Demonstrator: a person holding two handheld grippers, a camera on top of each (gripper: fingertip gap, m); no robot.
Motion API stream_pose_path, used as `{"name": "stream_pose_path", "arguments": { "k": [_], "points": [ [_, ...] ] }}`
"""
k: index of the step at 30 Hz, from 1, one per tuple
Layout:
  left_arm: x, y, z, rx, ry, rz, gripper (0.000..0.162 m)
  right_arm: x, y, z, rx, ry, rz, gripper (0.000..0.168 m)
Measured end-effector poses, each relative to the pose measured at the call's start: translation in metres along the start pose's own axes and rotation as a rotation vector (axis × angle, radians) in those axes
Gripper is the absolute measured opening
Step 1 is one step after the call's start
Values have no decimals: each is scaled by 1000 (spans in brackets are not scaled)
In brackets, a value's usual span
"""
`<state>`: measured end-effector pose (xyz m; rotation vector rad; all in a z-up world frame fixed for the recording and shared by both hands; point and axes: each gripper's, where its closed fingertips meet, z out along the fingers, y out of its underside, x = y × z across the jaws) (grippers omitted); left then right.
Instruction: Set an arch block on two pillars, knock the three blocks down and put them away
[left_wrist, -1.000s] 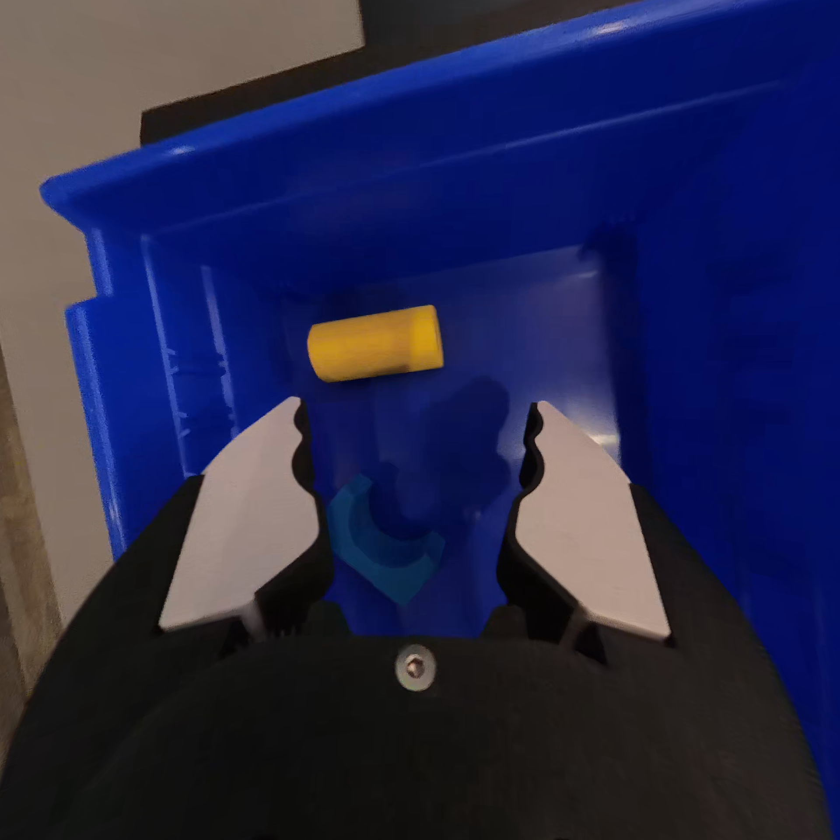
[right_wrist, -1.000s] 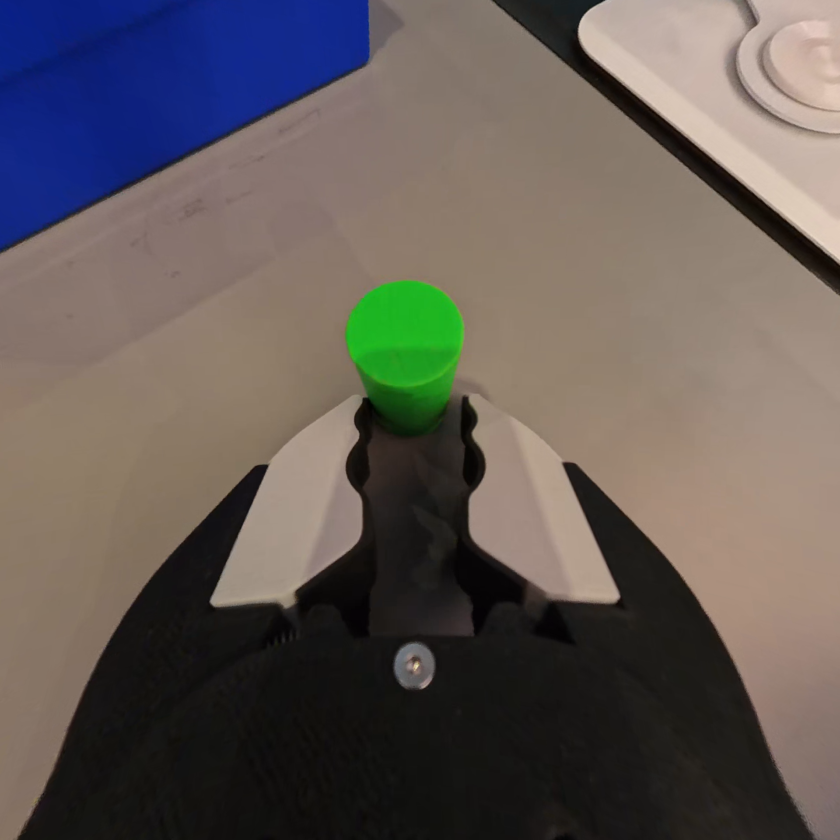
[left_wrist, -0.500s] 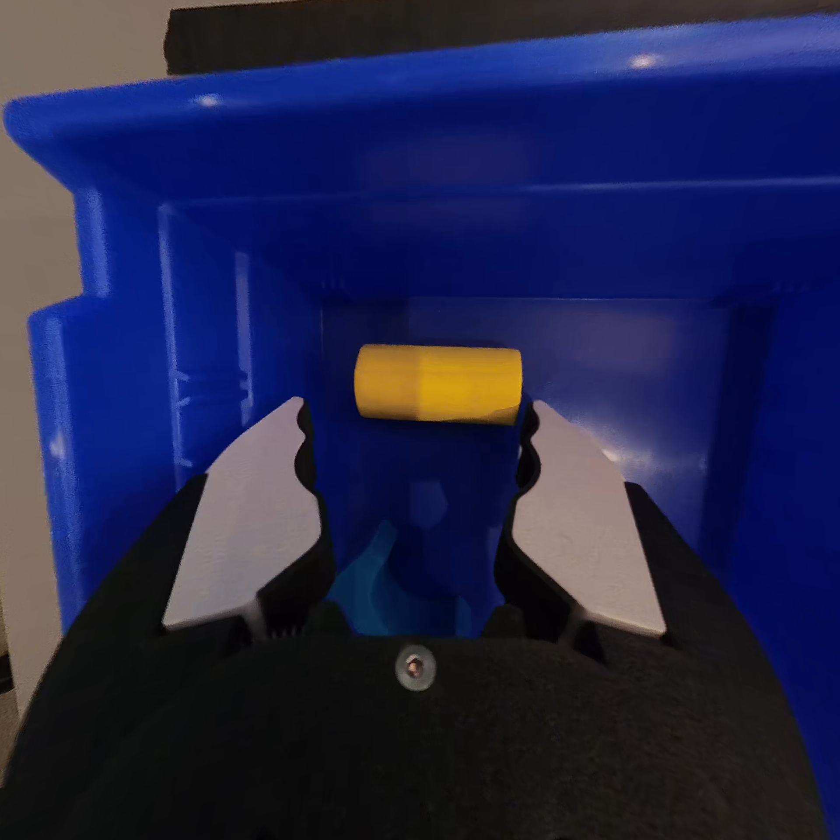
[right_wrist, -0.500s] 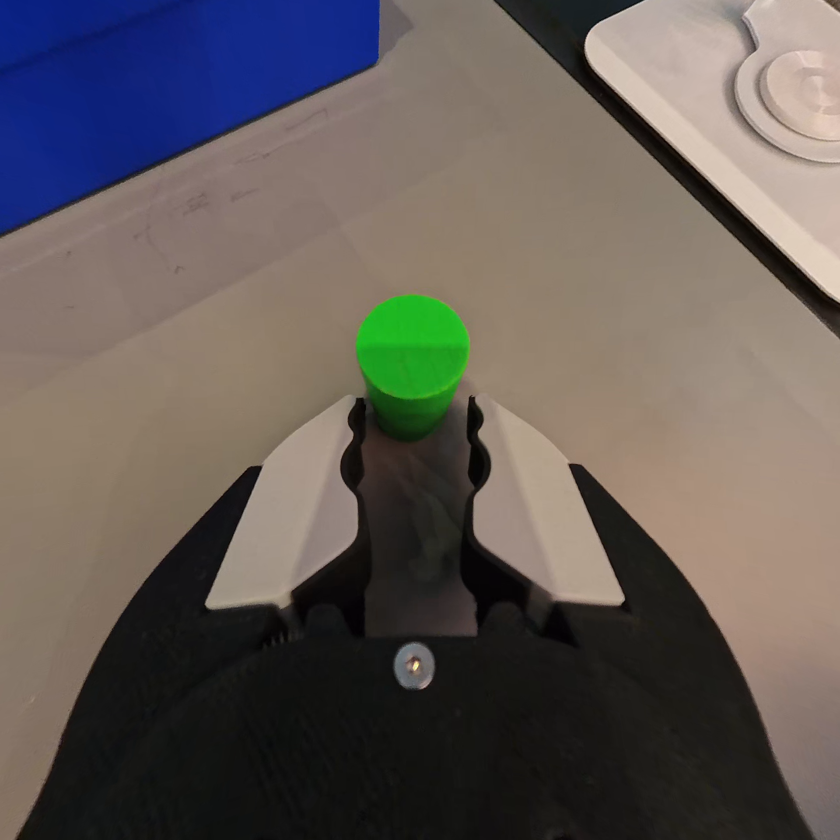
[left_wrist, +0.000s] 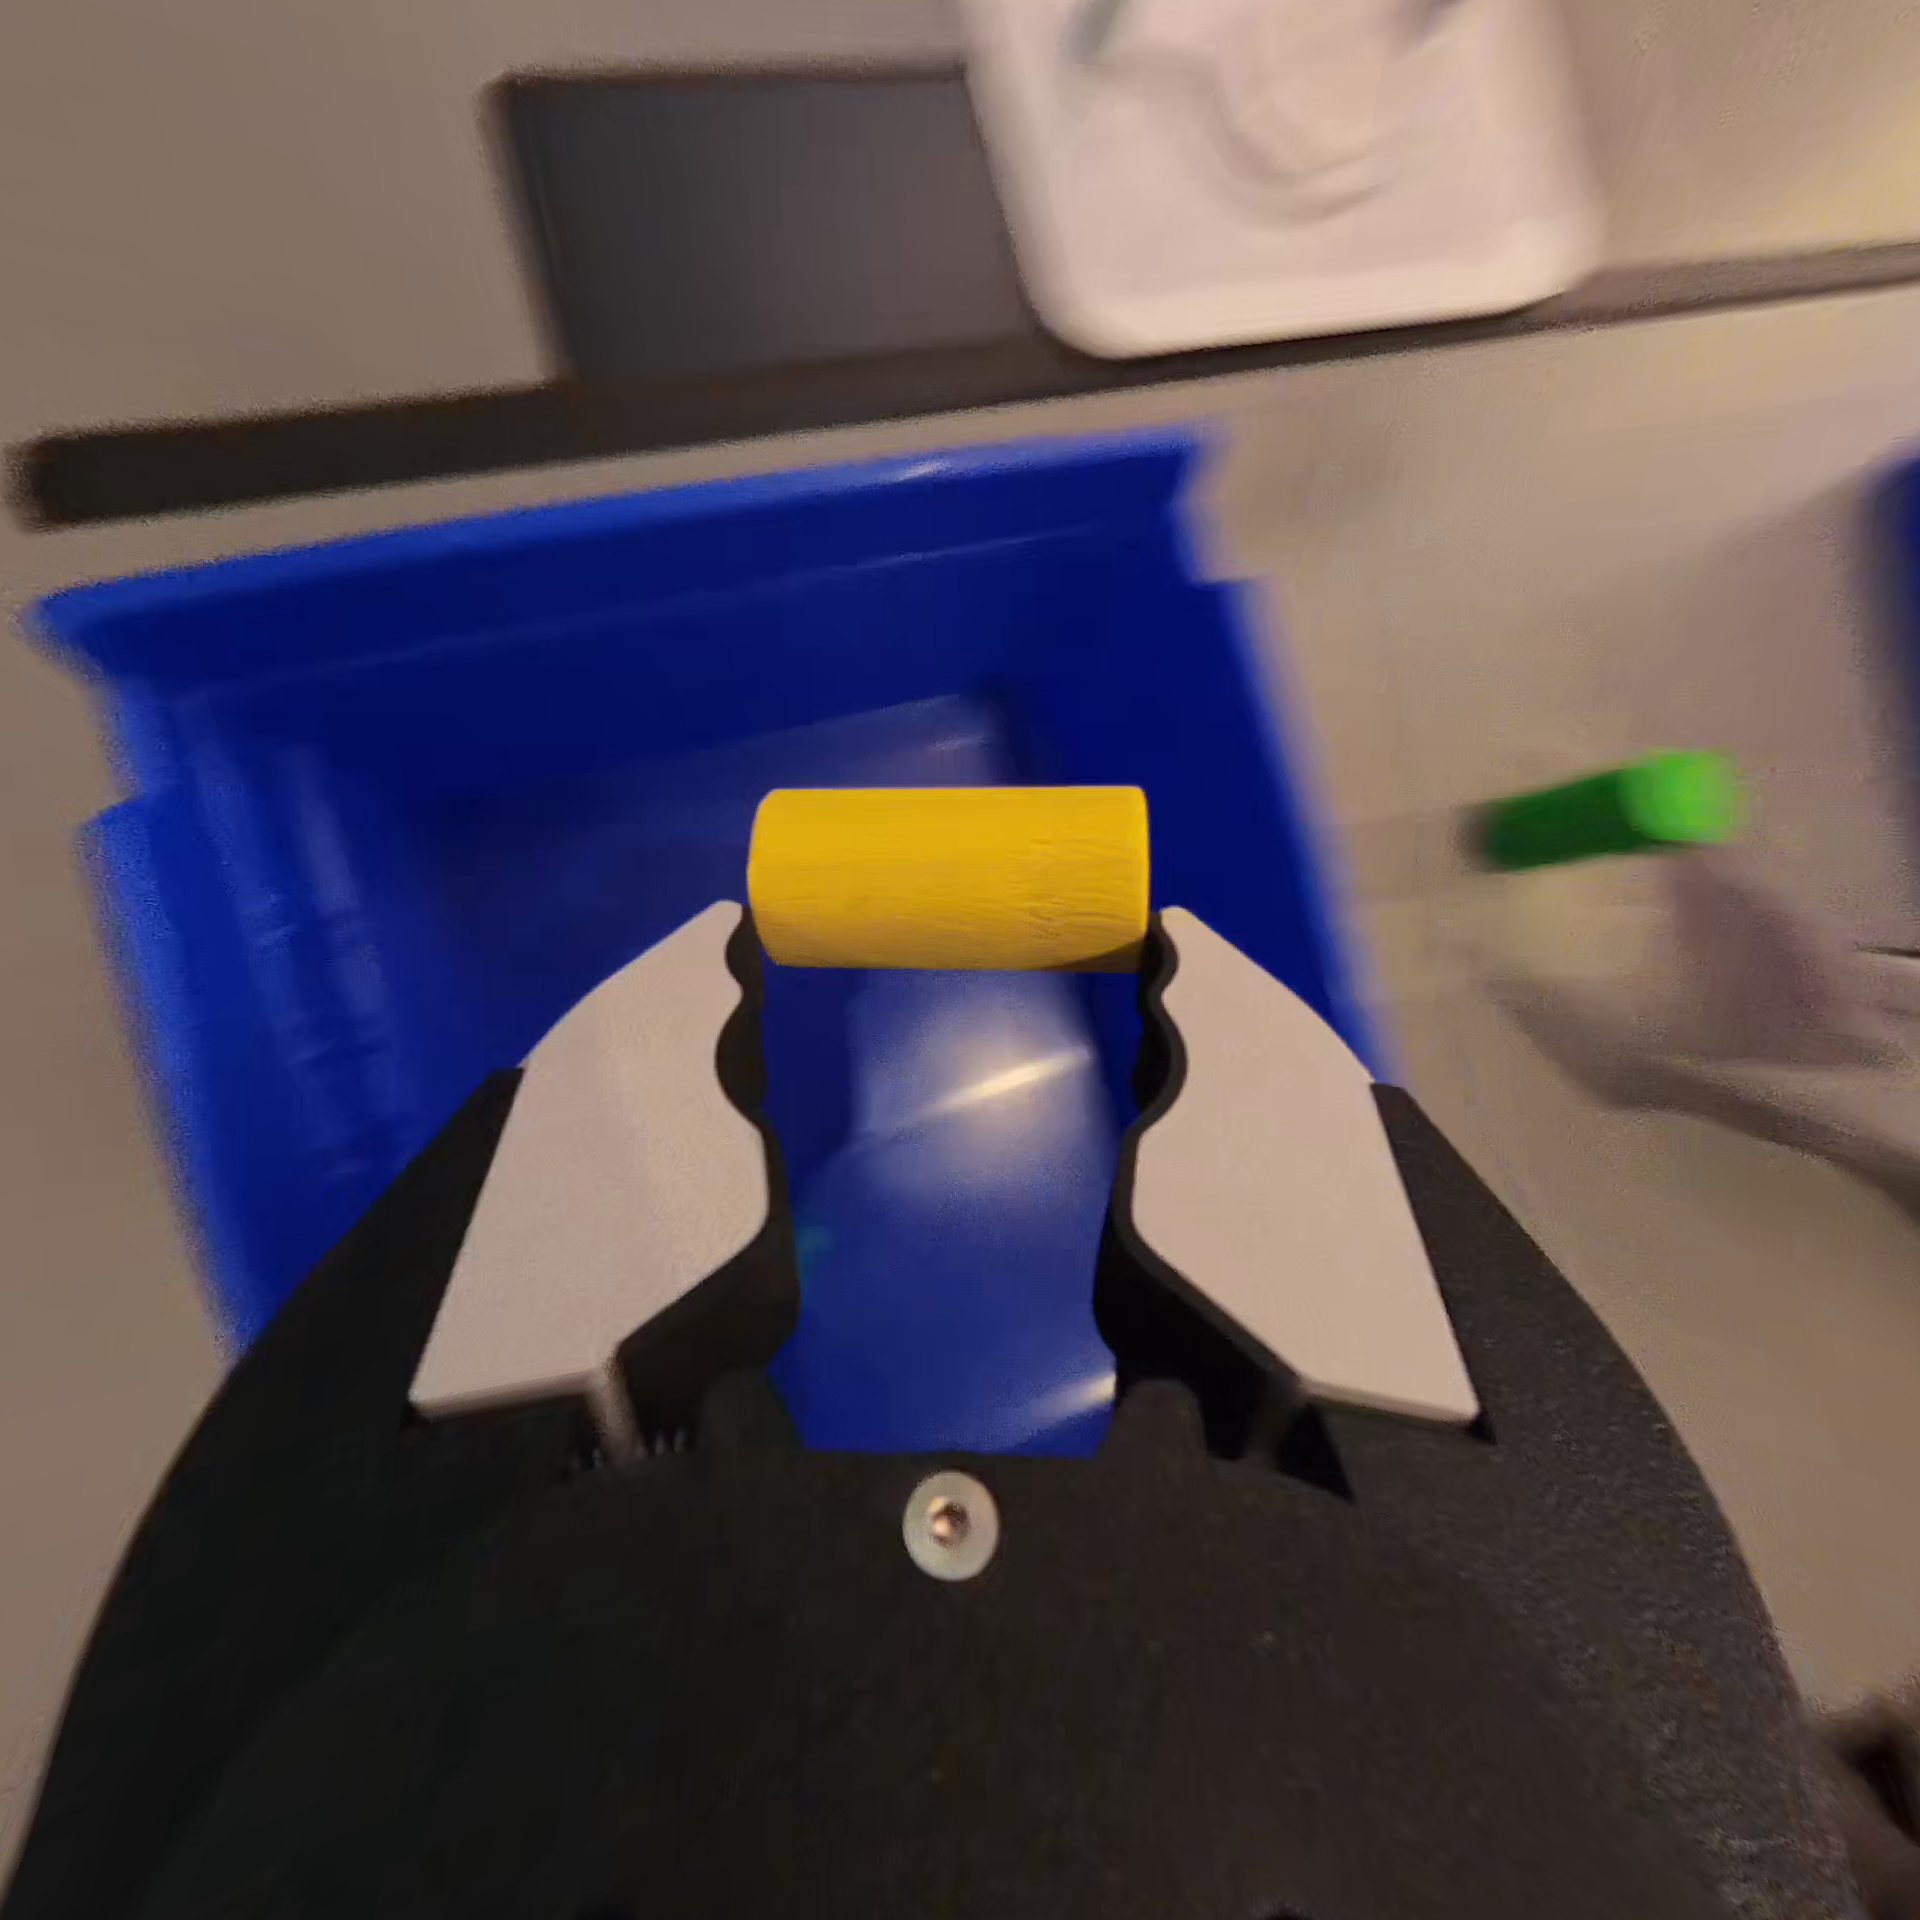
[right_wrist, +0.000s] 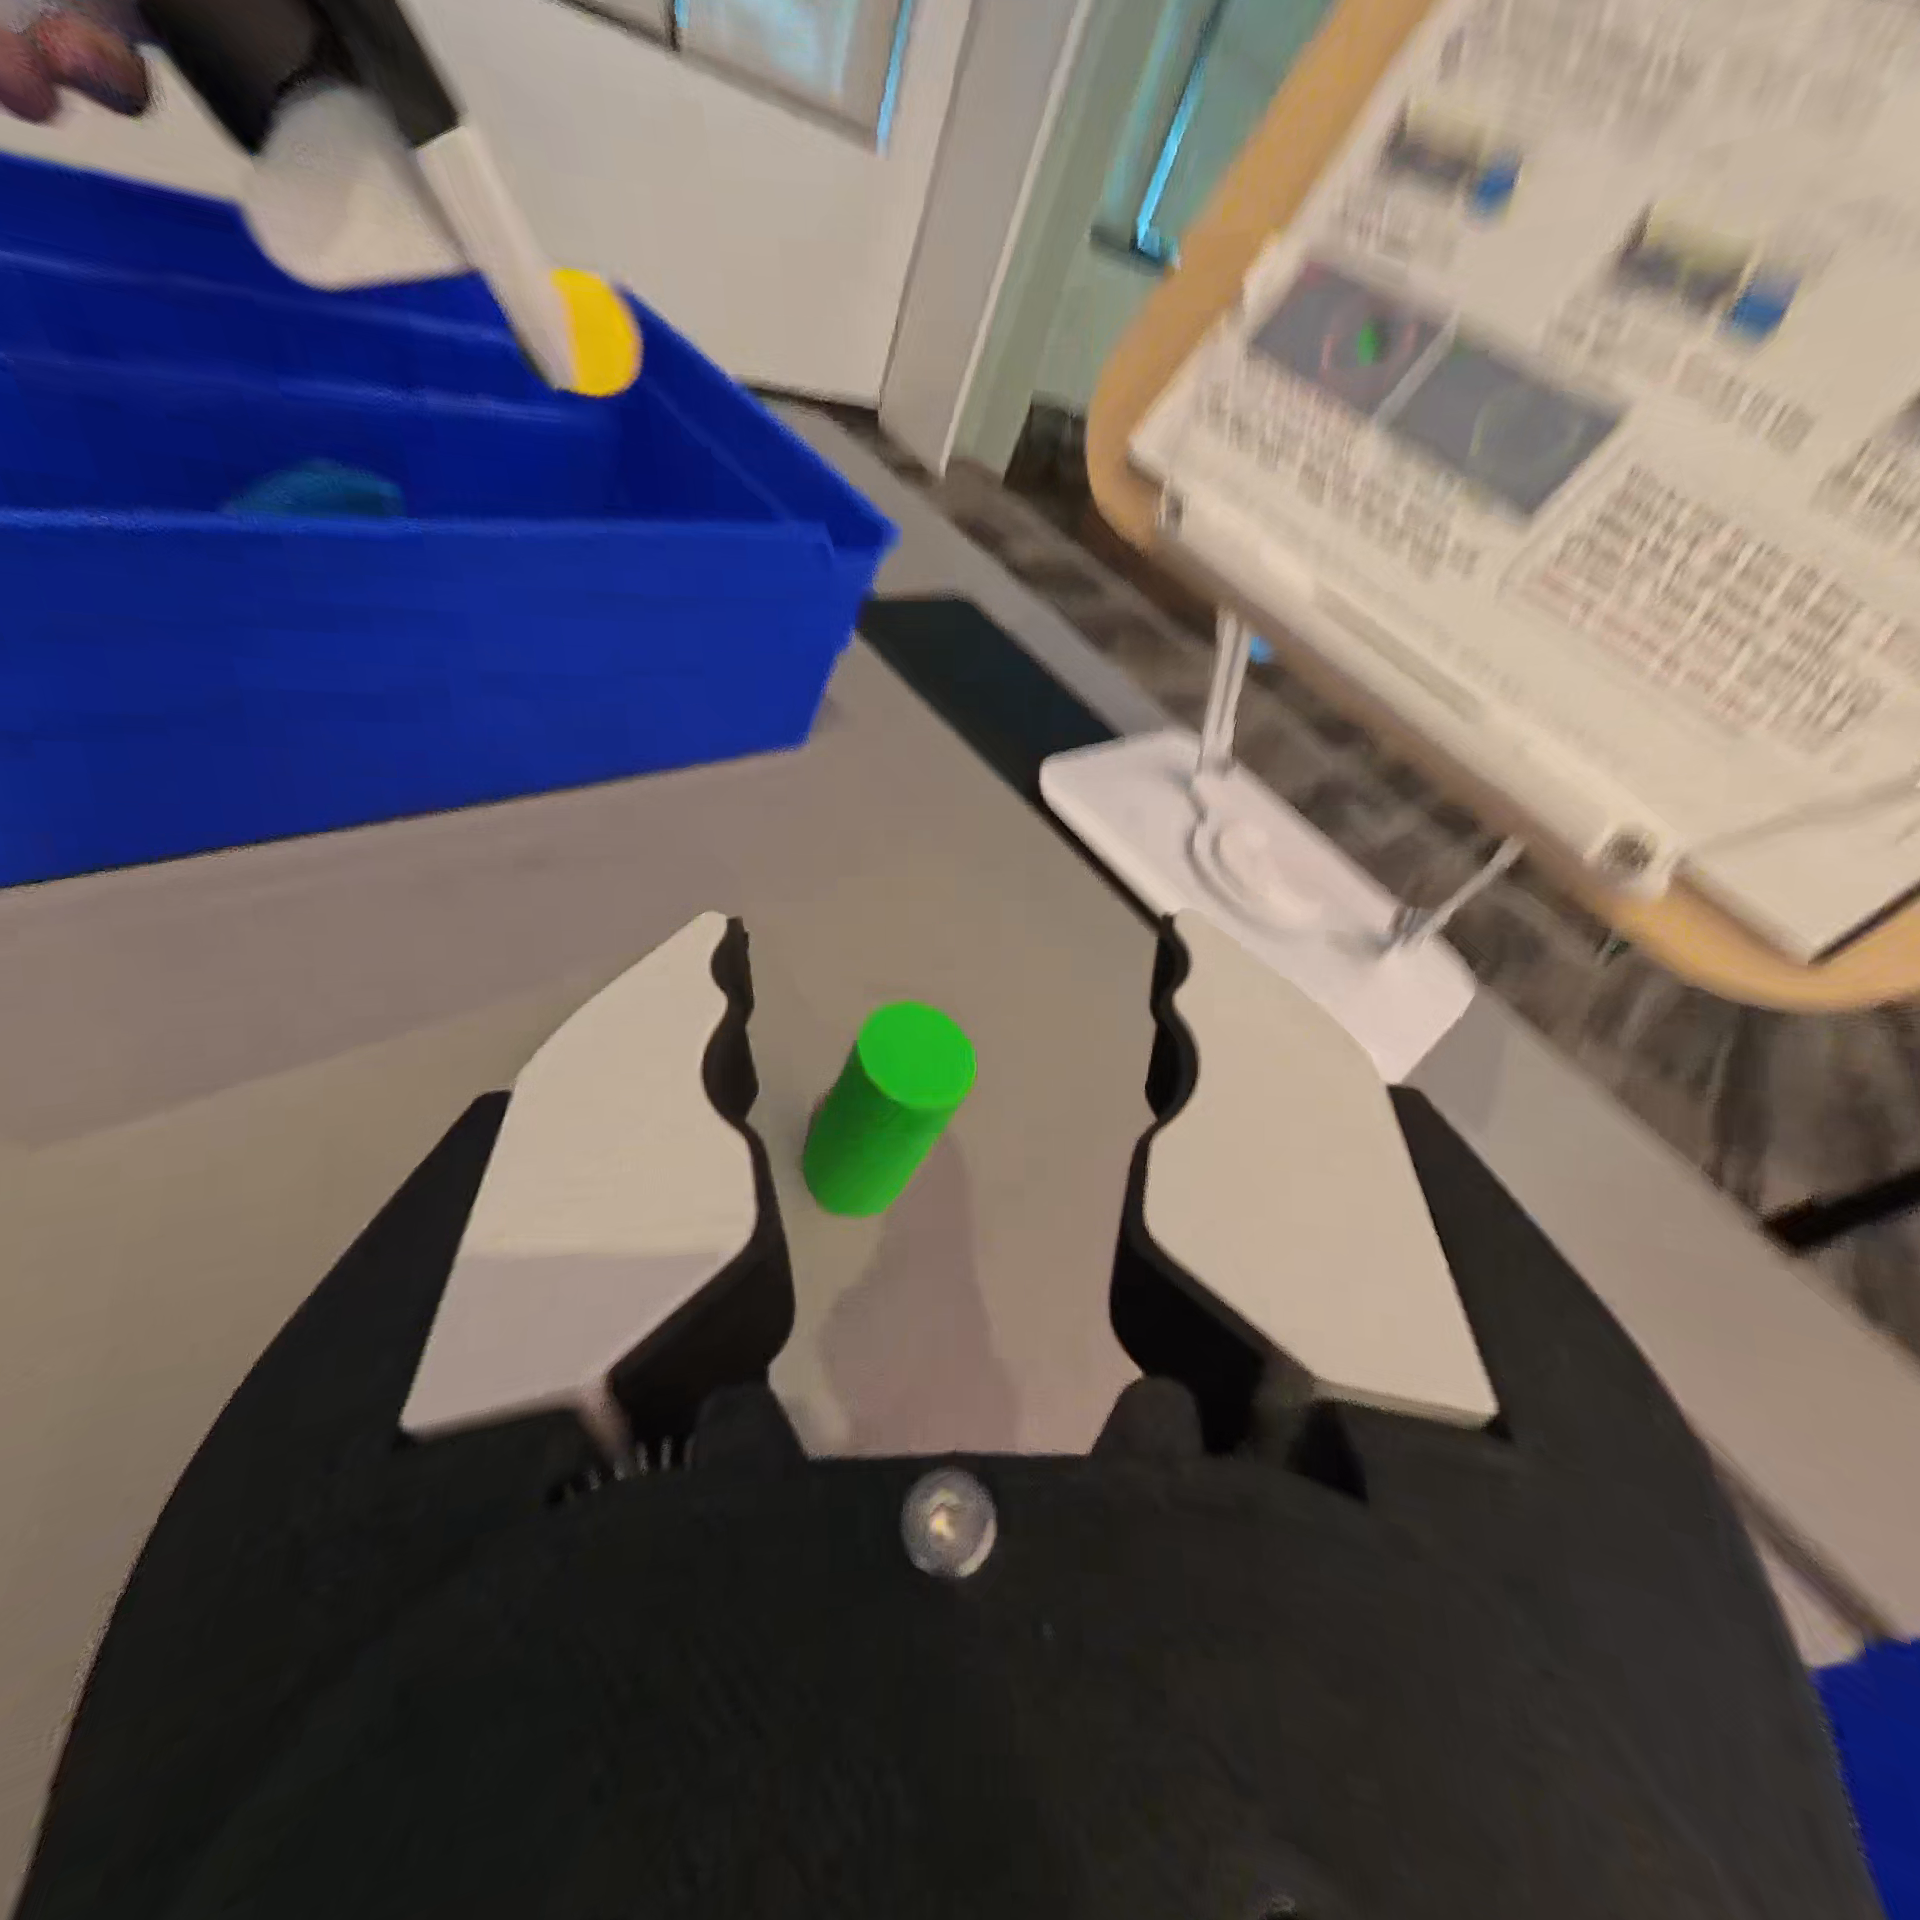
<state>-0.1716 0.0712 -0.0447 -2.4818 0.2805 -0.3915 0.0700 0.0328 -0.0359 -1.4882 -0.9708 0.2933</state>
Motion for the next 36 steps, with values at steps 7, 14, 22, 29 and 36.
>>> {"name": "stream_pose_path", "arguments": {
  "k": [7, 14, 22, 29, 36],
  "points": [
    [213, 18, -78, -5, 899, 274, 70, -57, -85, -62, 358, -117, -360, 73],
    [280, 64, -71, -241, 1120, 349, 70, -60, -100, -78, 402, -131, -317, 50],
    [255, 34, -70, -90, 1040, 281, 63, -15, -81, -73, 313, 5, -208, 32],
    [156, -12, -81, 254, 545, 294, 46, 28, 58, -20, -189, -21, 288, 33],
    [47, -10, -71, 205, 72, 291, 46, 21, 109, -9, -347, -70, 356, 33]
  ]
}}
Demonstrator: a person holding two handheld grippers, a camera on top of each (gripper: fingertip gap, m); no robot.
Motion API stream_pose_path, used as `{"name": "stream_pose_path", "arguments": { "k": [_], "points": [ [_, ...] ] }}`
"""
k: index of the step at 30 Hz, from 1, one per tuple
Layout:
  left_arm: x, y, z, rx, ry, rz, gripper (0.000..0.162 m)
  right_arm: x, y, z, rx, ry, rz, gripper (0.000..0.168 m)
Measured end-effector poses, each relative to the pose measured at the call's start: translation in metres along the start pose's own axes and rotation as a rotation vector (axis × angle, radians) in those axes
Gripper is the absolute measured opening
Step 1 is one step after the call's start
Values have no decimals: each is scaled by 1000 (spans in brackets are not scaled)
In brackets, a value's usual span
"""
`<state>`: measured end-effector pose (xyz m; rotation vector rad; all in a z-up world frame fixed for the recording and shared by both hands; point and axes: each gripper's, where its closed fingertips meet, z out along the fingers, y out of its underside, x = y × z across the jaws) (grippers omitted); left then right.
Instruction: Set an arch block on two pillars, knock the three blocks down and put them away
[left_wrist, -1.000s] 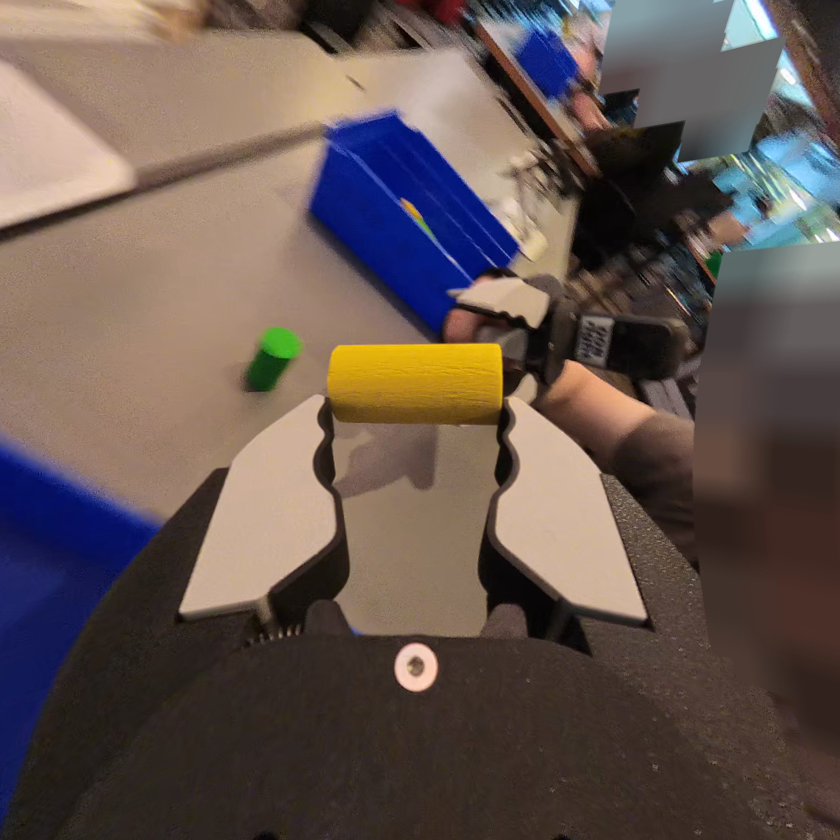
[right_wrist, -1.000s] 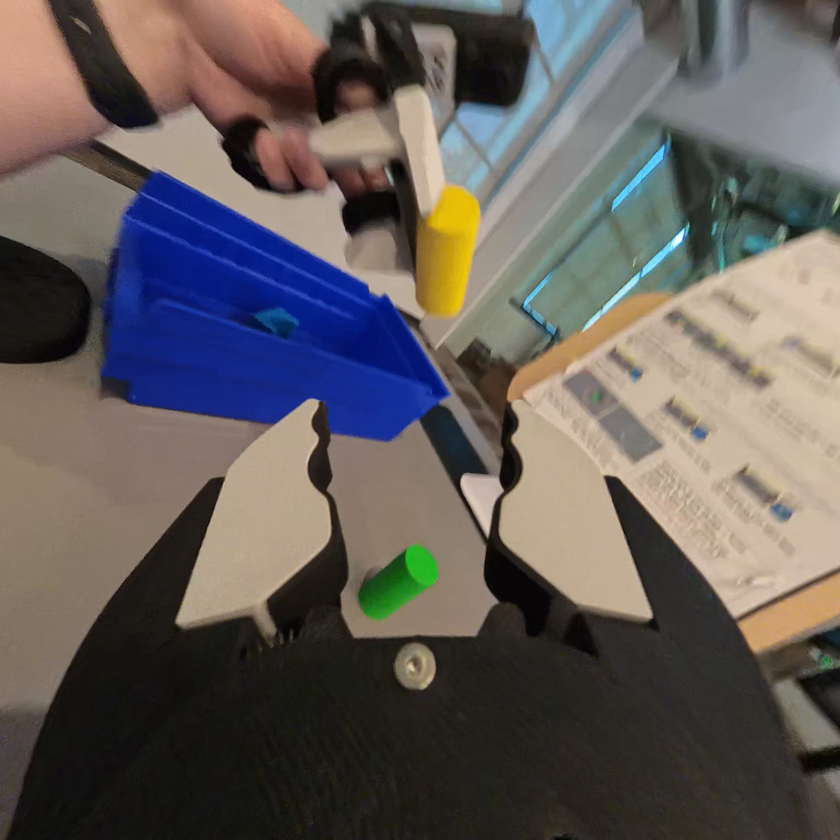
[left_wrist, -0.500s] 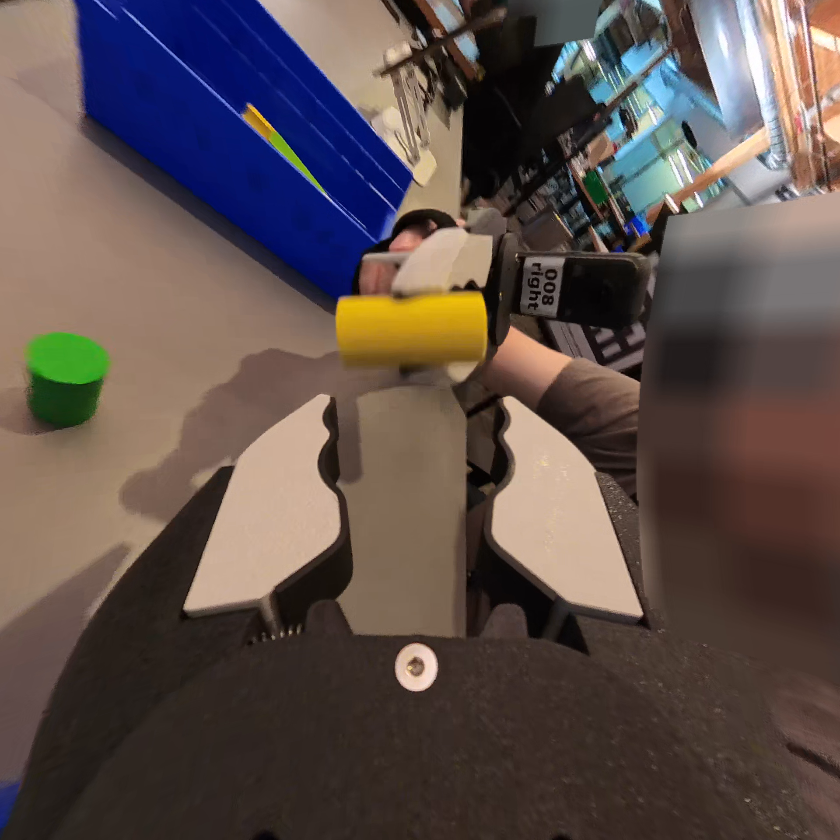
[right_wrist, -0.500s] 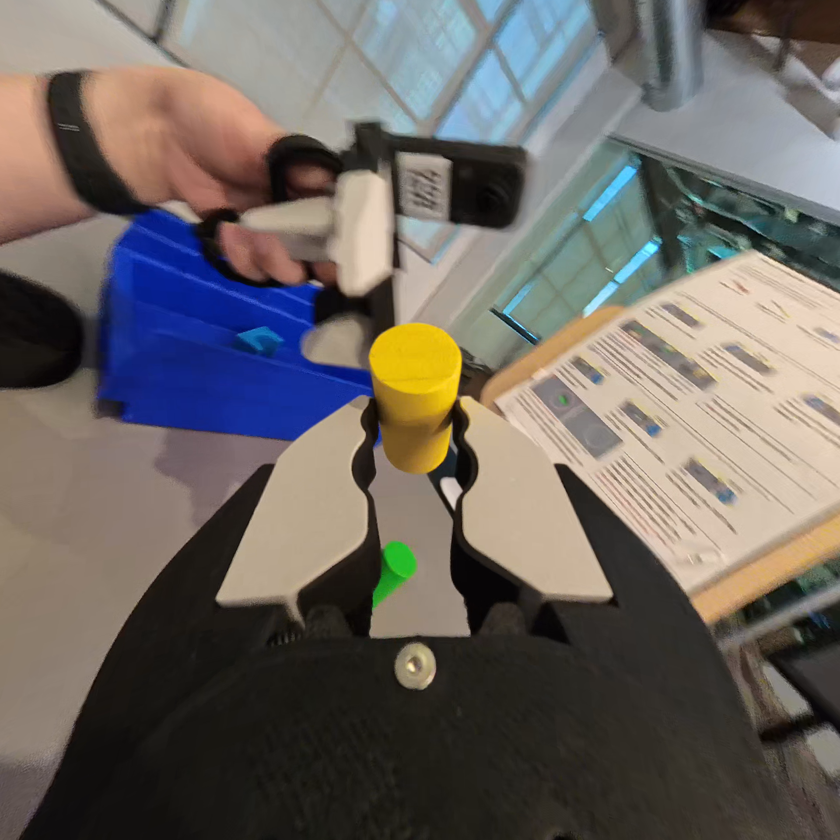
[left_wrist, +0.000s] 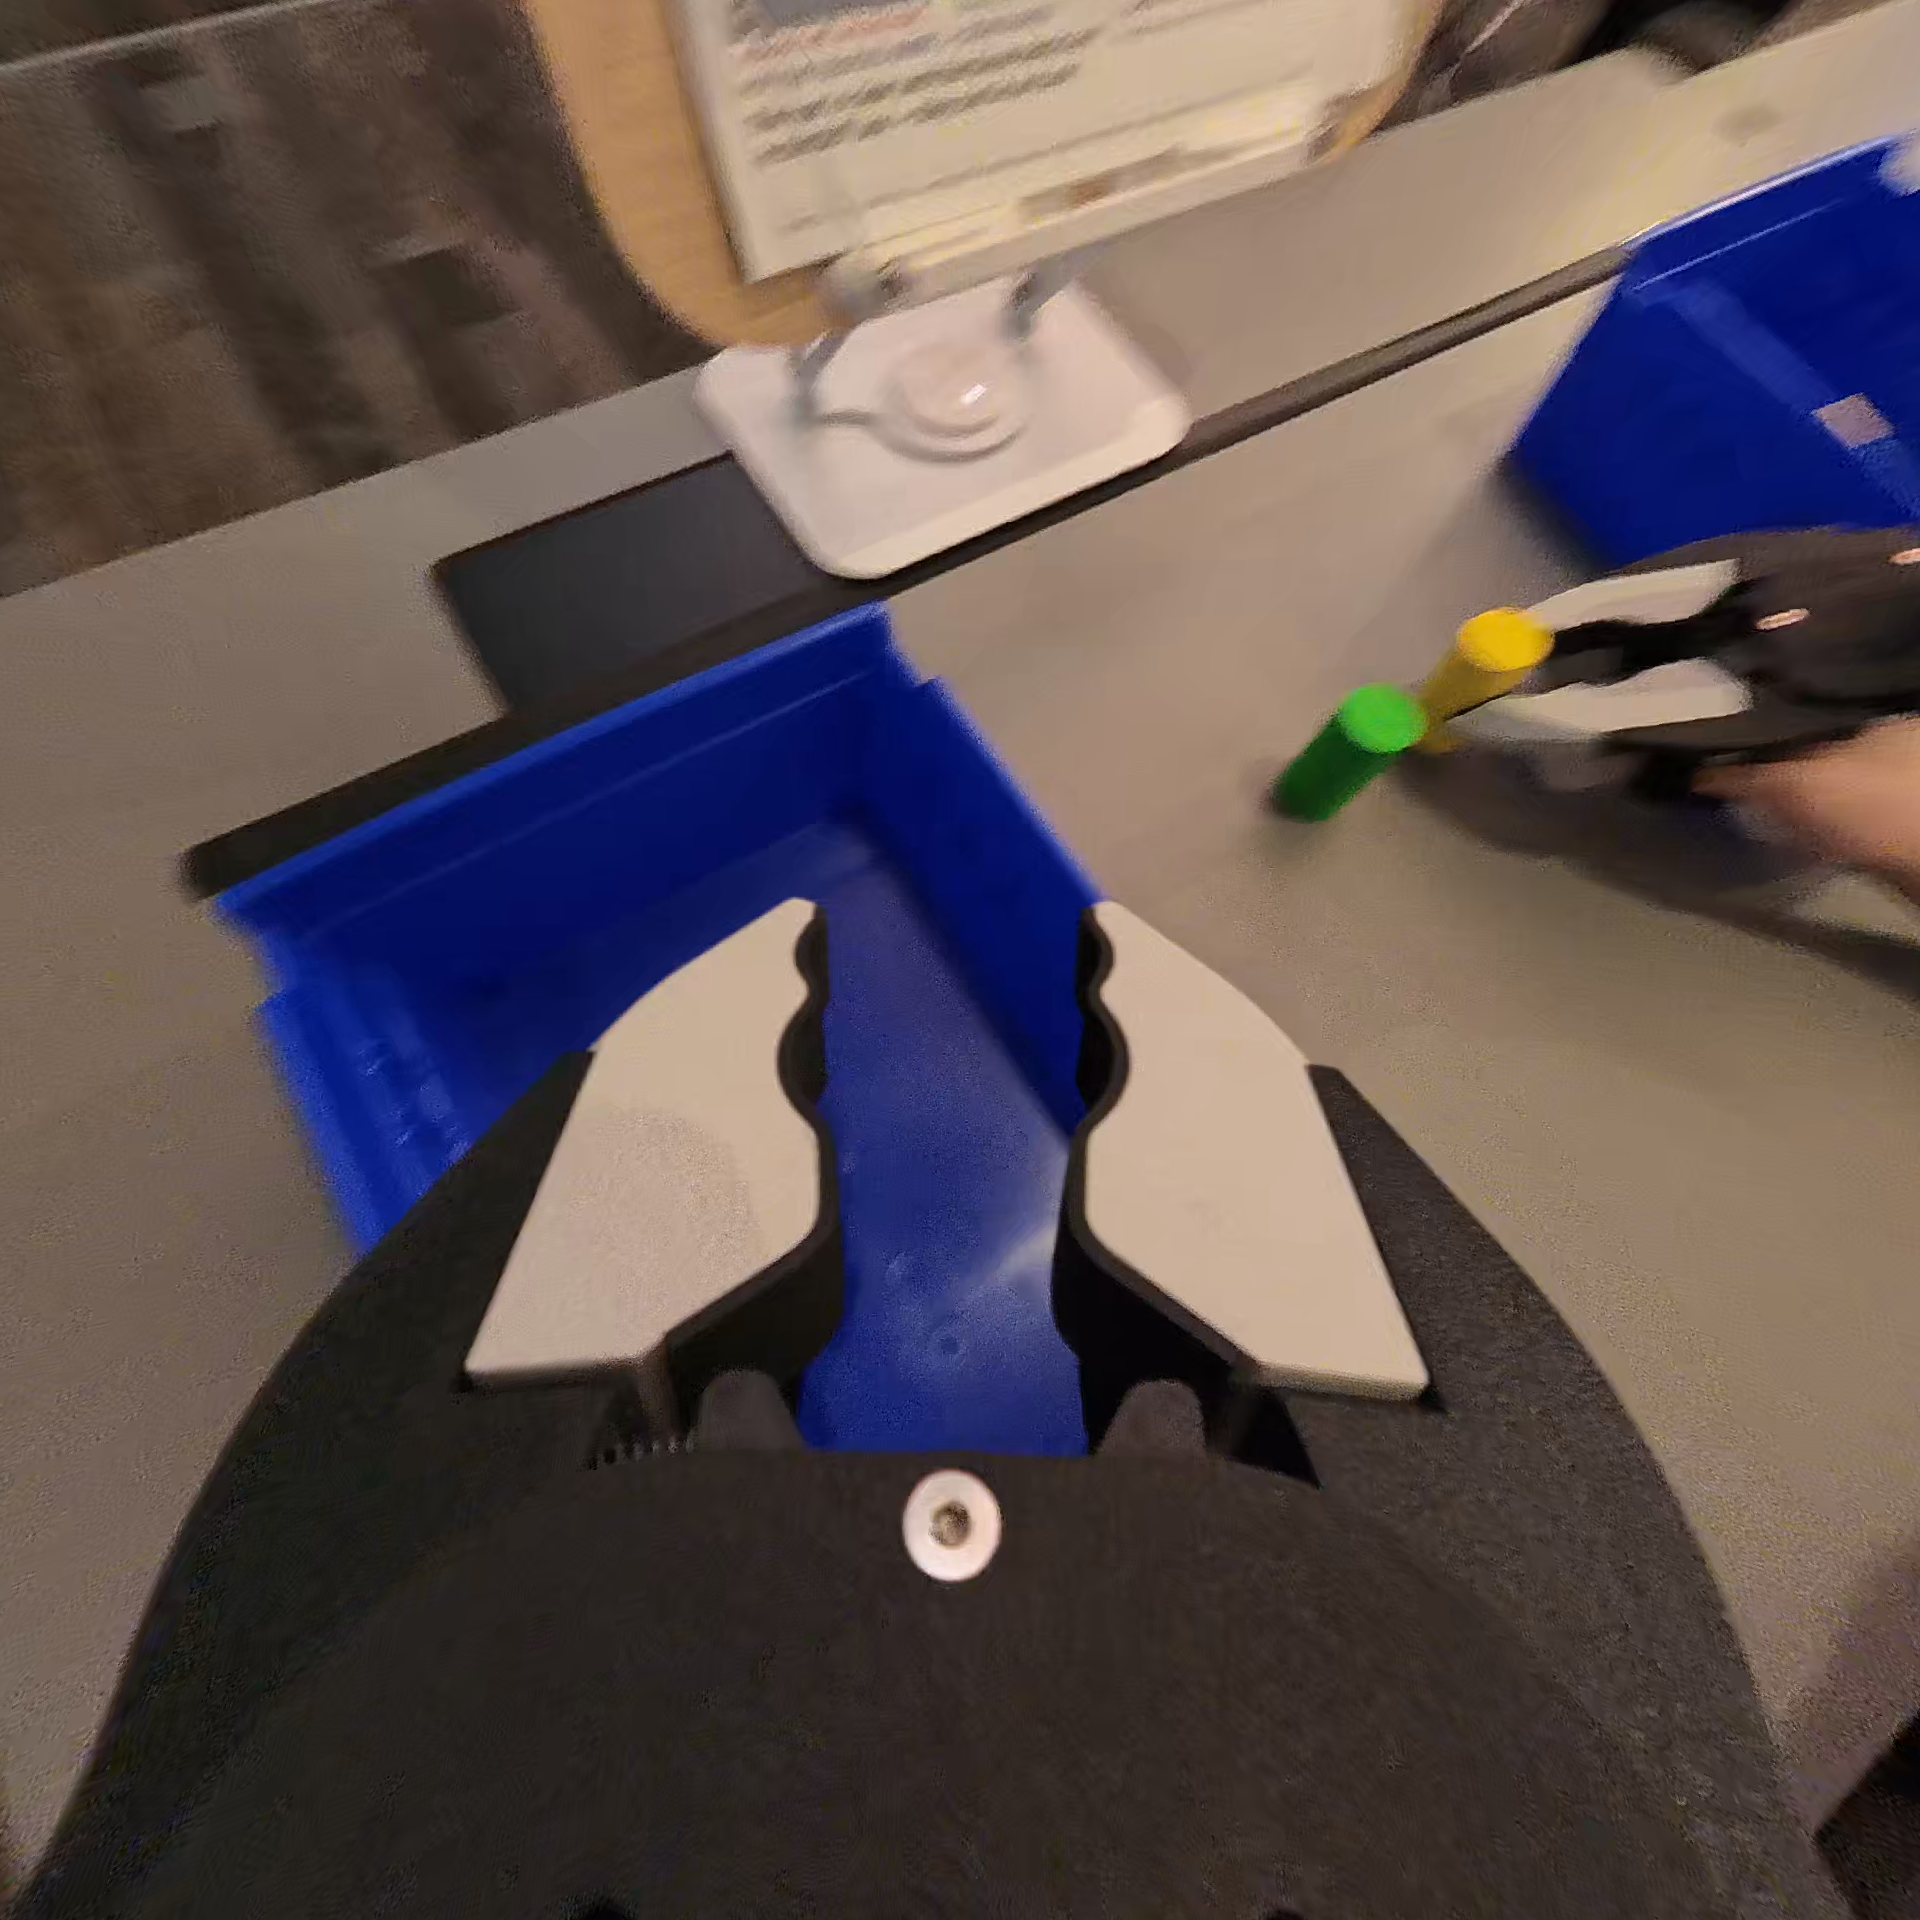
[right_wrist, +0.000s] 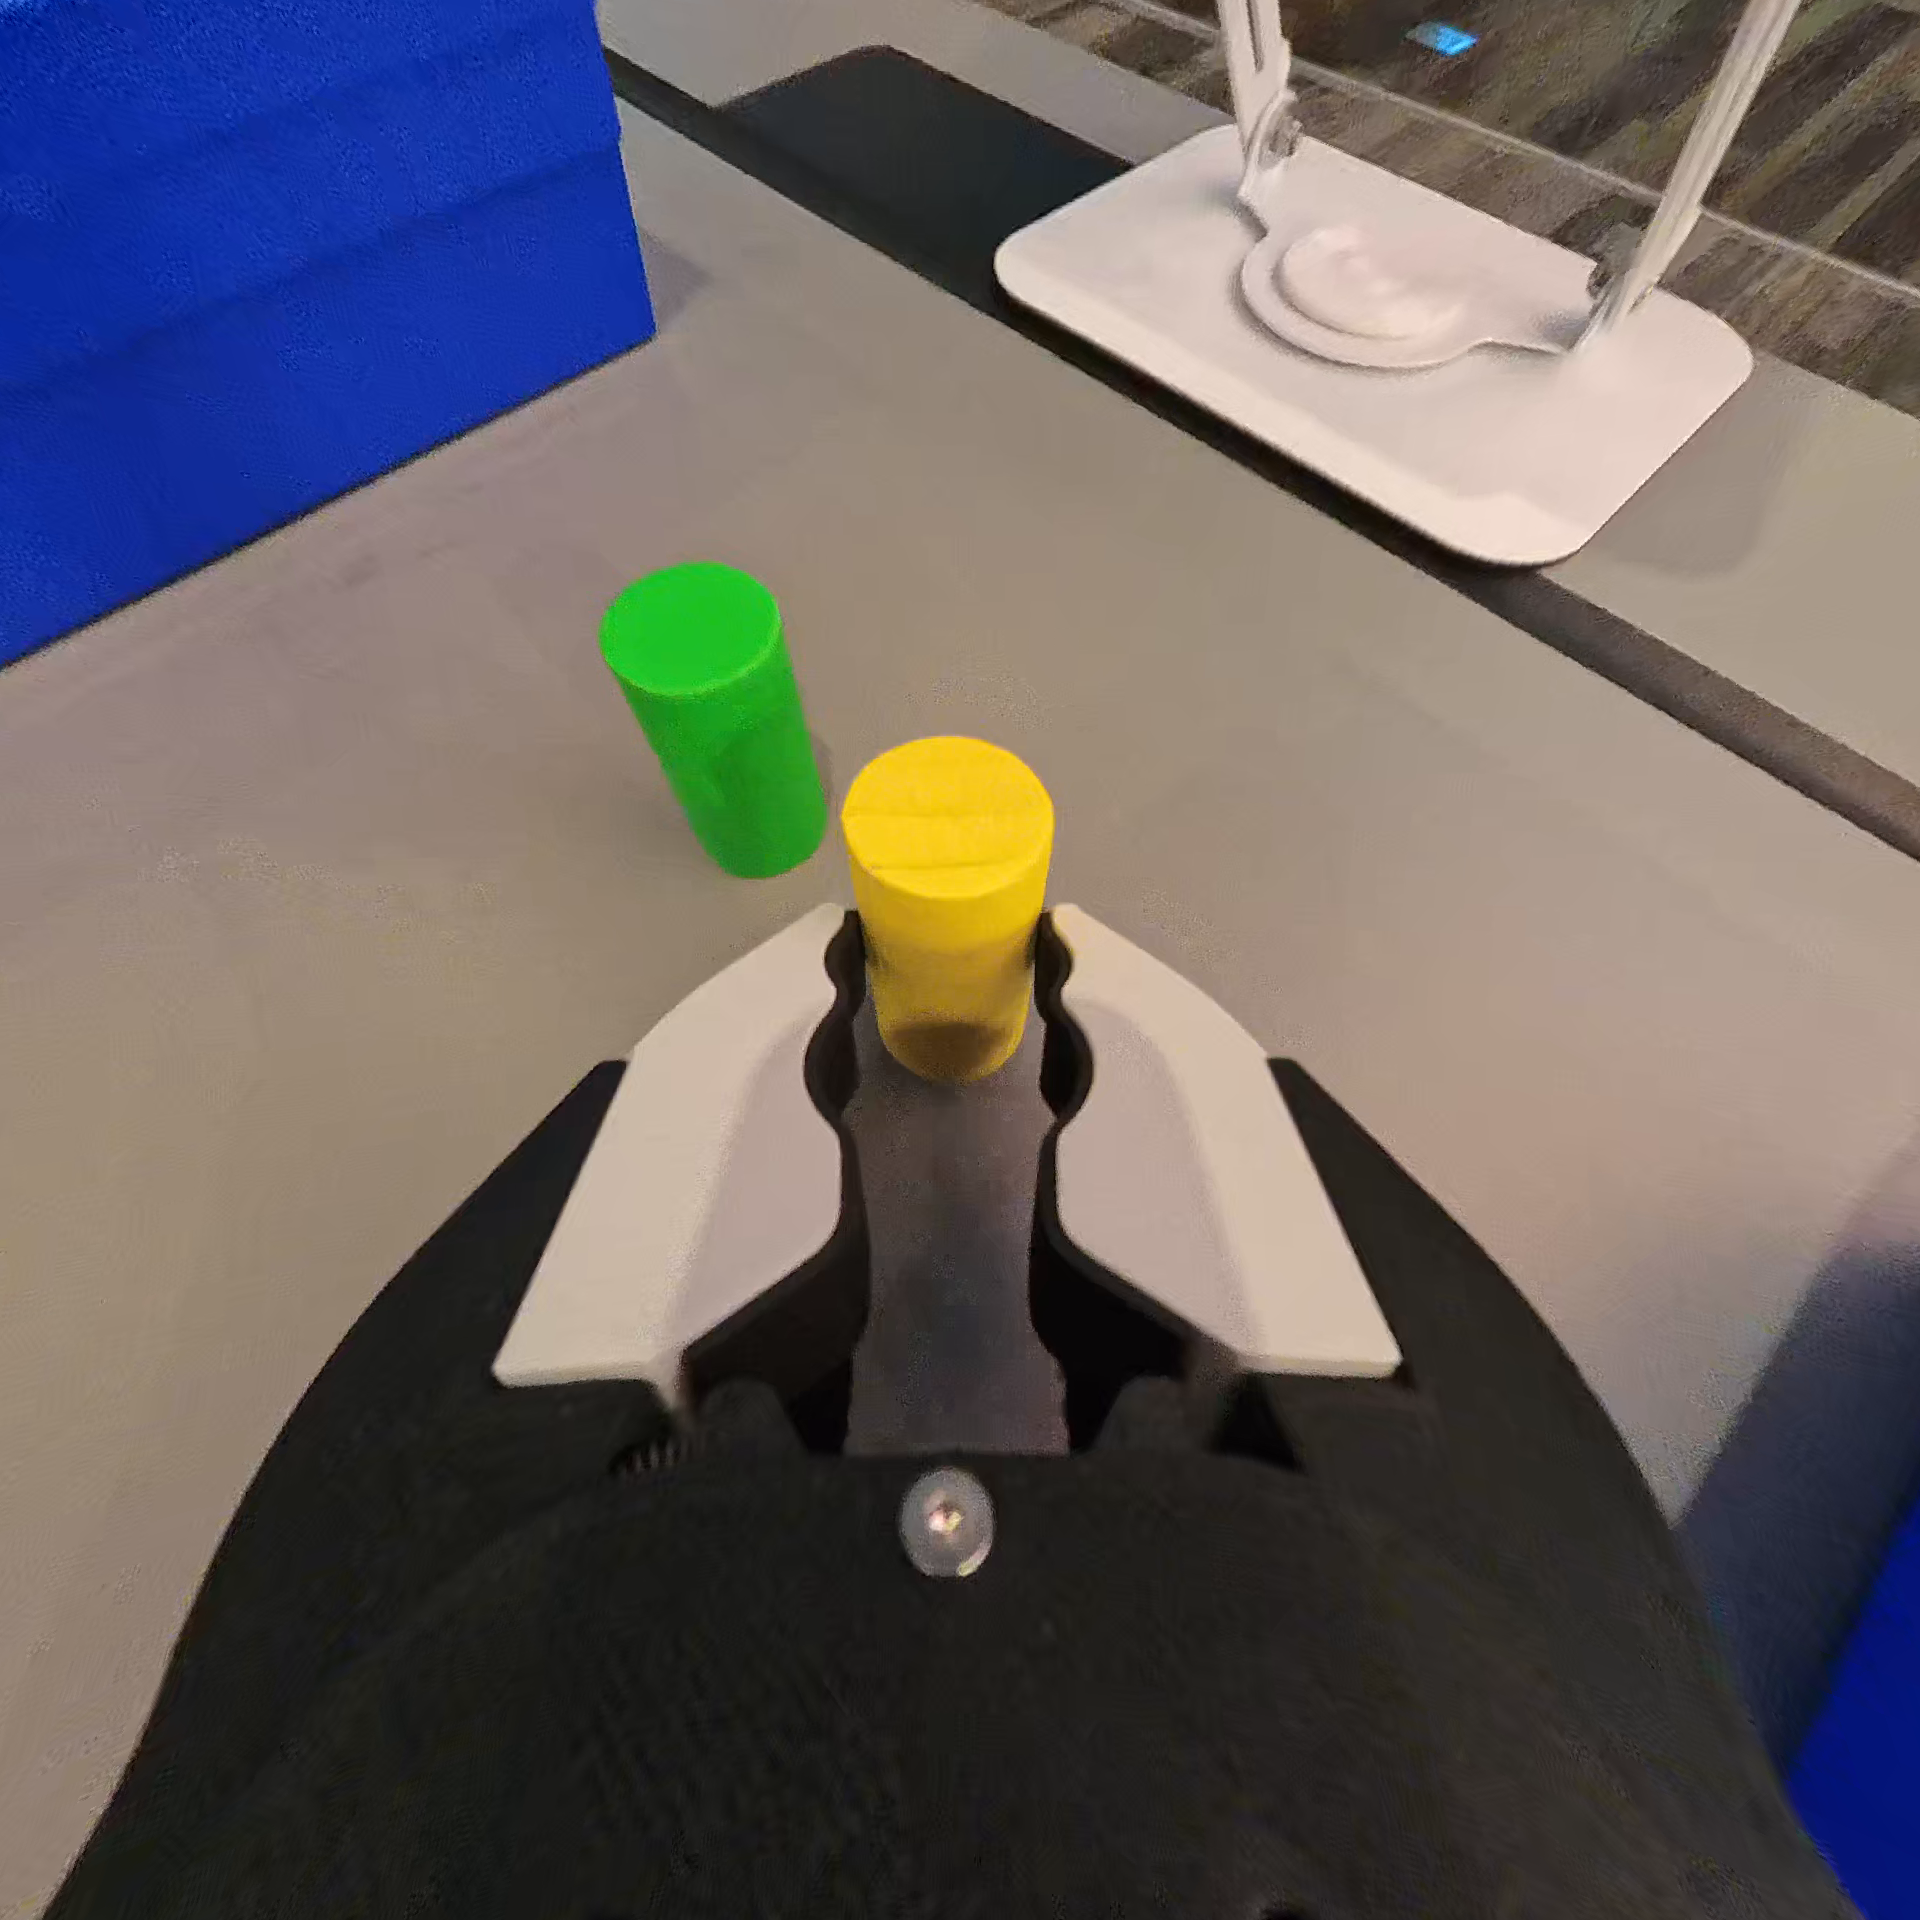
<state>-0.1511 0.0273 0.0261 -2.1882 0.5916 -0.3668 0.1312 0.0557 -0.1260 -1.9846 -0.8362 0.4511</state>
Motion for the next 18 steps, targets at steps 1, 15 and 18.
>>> {"name": "stream_pose_path", "arguments": {
  "k": [1, 15, 18],
  "points": [
    [-7, 9, 0, -52, -34, 5, 53, 1, 3, 2, -11, 7, -13, 33],
    [-39, 97, 23, -526, -162, 91, 73, -1, 5, 5, 1, -29, 4, 33],
    [-49, 109, 23, -579, -178, 64, 75, -1, 5, 6, -2, -37, 1, 33]
  ]
}}
